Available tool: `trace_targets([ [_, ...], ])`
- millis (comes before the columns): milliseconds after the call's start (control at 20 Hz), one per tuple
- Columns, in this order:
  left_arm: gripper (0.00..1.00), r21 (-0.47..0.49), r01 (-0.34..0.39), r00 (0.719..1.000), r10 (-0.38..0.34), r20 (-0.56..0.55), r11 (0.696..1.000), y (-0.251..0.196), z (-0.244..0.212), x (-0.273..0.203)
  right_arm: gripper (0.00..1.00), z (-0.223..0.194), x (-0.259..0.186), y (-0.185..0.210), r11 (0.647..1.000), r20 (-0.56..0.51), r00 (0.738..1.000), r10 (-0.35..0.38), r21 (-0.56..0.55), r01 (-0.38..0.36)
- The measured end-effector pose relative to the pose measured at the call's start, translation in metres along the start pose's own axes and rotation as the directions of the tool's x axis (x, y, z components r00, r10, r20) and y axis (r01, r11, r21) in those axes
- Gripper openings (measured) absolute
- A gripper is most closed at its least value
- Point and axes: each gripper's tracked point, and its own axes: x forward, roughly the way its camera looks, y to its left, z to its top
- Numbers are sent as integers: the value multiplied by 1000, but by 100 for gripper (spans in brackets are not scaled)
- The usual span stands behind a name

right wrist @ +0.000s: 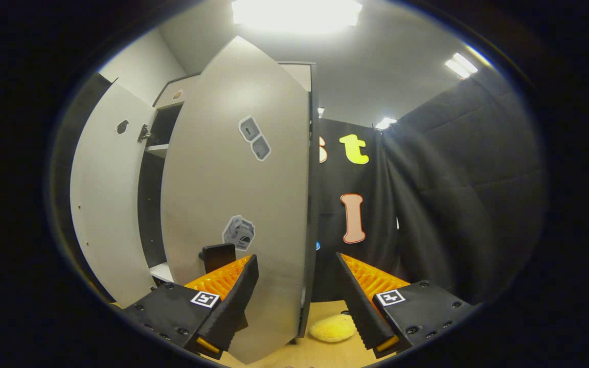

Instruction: Grasp the bottle in the cabinet with the left hand and place it on the coaster, then close the right door with the right hand and the left door with the left hand.

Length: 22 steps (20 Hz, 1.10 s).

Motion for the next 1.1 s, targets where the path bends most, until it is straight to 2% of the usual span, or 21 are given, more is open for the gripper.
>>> trace_targets([
  [250,94,17,-74,997,74,-16,997,32,-5,-13,96,-13,8,44,993,-22,997,75,94,-73],
  [350,94,2,-61,998,60,7,998,38,4,-18,95,-14,6,43,995,-26,997,68,74,-65],
  [400,94,-1,-61,998,61,27,998,43,12,-21,91,-16,6,39,996,-29,998,59,64,-57],
  [450,94,3,-75,996,74,44,997,51,21,-21,91,-17,4,36,997,-33,998,55,63,-53],
  [500,94,9,-92,994,91,57,996,63,27,-22,95,-20,1,33,996,-37,998,51,69,-49],
  [800,94,21,-189,975,185,125,982,129,70,-21,95,-38,-16,23,993,-70,997,28,113,-20],
  [850,99,13,-184,973,180,145,983,134,81,-17,95,-41,-17,24,994,-80,996,28,111,-18],
  [1100,100,18,-174,958,165,234,985,163,142,13,95,-61,-32,34,993,-122,992,40,111,-26],
])
